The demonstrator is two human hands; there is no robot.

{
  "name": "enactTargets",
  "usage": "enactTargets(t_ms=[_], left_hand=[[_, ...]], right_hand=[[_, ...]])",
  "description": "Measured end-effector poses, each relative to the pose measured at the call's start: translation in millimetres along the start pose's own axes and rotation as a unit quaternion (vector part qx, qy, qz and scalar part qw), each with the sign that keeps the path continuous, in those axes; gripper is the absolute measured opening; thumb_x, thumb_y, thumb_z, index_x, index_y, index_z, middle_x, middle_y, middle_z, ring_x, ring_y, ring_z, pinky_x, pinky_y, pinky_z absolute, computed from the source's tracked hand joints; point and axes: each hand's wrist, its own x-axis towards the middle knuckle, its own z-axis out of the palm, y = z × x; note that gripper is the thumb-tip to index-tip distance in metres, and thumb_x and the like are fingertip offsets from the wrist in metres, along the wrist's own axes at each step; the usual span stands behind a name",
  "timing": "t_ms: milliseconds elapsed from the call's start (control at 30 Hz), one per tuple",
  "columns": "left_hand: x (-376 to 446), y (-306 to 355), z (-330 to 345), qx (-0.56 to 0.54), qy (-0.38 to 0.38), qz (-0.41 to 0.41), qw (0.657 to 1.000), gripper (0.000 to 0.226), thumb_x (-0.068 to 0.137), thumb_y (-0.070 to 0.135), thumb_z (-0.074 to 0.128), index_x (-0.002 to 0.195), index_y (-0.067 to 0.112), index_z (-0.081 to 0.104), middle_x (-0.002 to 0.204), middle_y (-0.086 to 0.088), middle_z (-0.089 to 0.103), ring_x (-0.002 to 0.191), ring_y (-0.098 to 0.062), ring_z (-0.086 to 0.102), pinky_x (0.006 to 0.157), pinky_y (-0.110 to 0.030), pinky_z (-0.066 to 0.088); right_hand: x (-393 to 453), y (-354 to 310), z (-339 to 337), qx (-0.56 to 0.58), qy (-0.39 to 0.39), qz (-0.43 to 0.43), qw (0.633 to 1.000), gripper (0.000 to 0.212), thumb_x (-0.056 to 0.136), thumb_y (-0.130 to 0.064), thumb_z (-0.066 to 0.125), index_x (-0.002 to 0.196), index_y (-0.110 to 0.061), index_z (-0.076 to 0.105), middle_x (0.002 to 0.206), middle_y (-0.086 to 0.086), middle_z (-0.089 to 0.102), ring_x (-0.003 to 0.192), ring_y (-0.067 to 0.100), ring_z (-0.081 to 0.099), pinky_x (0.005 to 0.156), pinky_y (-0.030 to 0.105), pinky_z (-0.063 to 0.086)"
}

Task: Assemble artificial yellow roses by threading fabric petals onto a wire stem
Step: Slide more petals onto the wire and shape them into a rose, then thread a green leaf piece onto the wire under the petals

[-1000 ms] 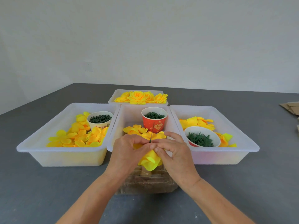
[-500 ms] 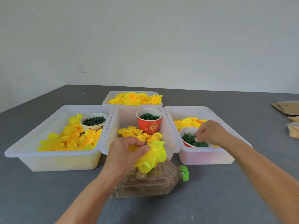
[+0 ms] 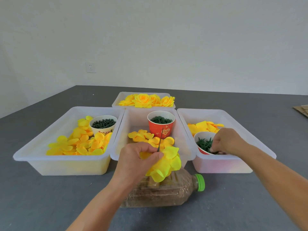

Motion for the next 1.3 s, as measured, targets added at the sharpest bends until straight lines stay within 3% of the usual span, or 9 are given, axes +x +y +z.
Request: enactTargets(t_ms=[167, 300, 400, 500, 733, 833, 967, 1133, 1300], left_hand=[[0.3, -1.8, -0.4, -0.006, 0.0, 0.002, 1.0, 0.009, 0.072, 0.021, 0.079, 0.066, 0.023, 0.072, 0.074, 0.006, 0.07, 0.071, -0.006, 0.059, 0.065, -0.023, 0.049], [0.6, -2.5, -0.3, -0.011, 0.003, 0.003, 1.0, 0.009, 0.071, 0.021, 0.079, 0.066, 0.025, 0.073, 0.074, 0.007, 0.07, 0.072, -0.007, 0.06, 0.066, -0.024, 0.049], [1.3, -2.8, -0.2, -0.007, 0.0, 0.008, 1.0, 0.01, 0.071, 0.022, 0.079, 0.068, 0.029, 0.072, 0.074, 0.007, 0.07, 0.069, -0.005, 0.059, 0.065, -0.024, 0.049], [1.6, -3.7, -0.3, -0.001, 0.001, 0.012, 1.0, 0.013, 0.071, 0.023, 0.079, 0.071, 0.034, 0.072, 0.075, 0.009, 0.07, 0.069, -0.004, 0.059, 0.064, -0.023, 0.049], [1.9, -5.6, 0.4, 0.001, 0.0, 0.018, 1.0, 0.012, 0.071, 0.025, 0.078, 0.072, 0.035, 0.072, 0.075, 0.012, 0.069, 0.068, 0.001, 0.058, 0.064, -0.019, 0.046], [2.5, -6.3, 0.5, 0.002, 0.001, 0.018, 1.0, 0.013, 0.071, 0.026, 0.078, 0.071, 0.037, 0.071, 0.074, 0.014, 0.069, 0.067, 0.002, 0.057, 0.064, -0.018, 0.047], [2.8, -7.0, 1.0, 0.002, 0.003, 0.022, 1.0, 0.014, 0.071, 0.025, 0.078, 0.071, 0.037, 0.071, 0.074, 0.014, 0.069, 0.067, 0.002, 0.057, 0.065, -0.02, 0.047], [2.5, -7.9, 0.2, -0.001, -0.006, 0.021, 1.0, 0.01, 0.072, 0.027, 0.077, 0.072, 0.036, 0.072, 0.076, 0.011, 0.07, 0.069, 0.0, 0.059, 0.064, -0.019, 0.047], [2.6, -7.2, 0.2, -0.001, -0.004, 0.014, 1.0, 0.009, 0.072, 0.027, 0.077, 0.071, 0.034, 0.072, 0.078, 0.008, 0.071, 0.072, -0.005, 0.06, 0.066, -0.023, 0.05]], right_hand=[[-4.4, 7.9, -6.4, 0.05, -0.05, -0.024, 0.997, 0.02, 0.081, -0.007, 0.067, 0.099, -0.002, 0.072, 0.103, 0.014, 0.07, 0.093, 0.024, 0.065, 0.082, 0.029, 0.051], [-2.0, 10.9, -1.5, 0.087, -0.016, -0.027, 0.996, 0.016, 0.08, 0.006, 0.061, 0.088, -0.003, 0.071, 0.092, 0.019, 0.071, 0.08, 0.029, 0.068, 0.058, 0.019, 0.048], [5.5, 14.3, -0.8, 0.123, 0.033, -0.035, 0.991, 0.01, 0.082, 0.002, 0.059, 0.083, 0.006, 0.068, 0.072, 0.014, 0.069, 0.058, 0.014, 0.063, 0.047, 0.017, 0.041], [11.4, 20.0, -1.6, 0.206, 0.068, -0.034, 0.976, 0.011, 0.085, -0.002, 0.06, 0.076, 0.0, 0.066, 0.055, 0.003, 0.062, 0.053, 0.011, 0.058, 0.052, 0.023, 0.039], [4.5, 20.3, 7.0, 0.365, 0.07, -0.005, 0.928, 0.014, 0.075, 0.009, 0.067, 0.068, -0.003, 0.065, 0.06, 0.016, 0.066, 0.063, 0.021, 0.063, 0.052, 0.022, 0.051], [2.3, 14.3, 12.3, 0.347, 0.076, -0.007, 0.935, 0.017, 0.078, 0.014, 0.059, 0.083, 0.001, 0.069, 0.071, 0.016, 0.067, 0.07, 0.025, 0.066, 0.064, 0.025, 0.055], [-0.7, 8.8, 21.0, 0.189, 0.241, -0.029, 0.951, 0.02, 0.085, -0.004, 0.057, 0.09, -0.011, 0.075, 0.096, 0.008, 0.071, 0.094, 0.029, 0.062, 0.082, 0.034, 0.049], [1.4, 10.4, 27.2, 0.19, 0.281, -0.019, 0.94, 0.013, 0.082, -0.013, 0.064, 0.07, -0.015, 0.069, 0.077, 0.007, 0.069, 0.079, 0.028, 0.06, 0.067, 0.032, 0.045], [0.5, 7.9, 26.4, 0.404, 0.236, -0.003, 0.884, 0.015, 0.078, -0.005, 0.066, 0.064, -0.01, 0.064, 0.058, 0.004, 0.066, 0.065, 0.018, 0.057, 0.06, 0.026, 0.04]])
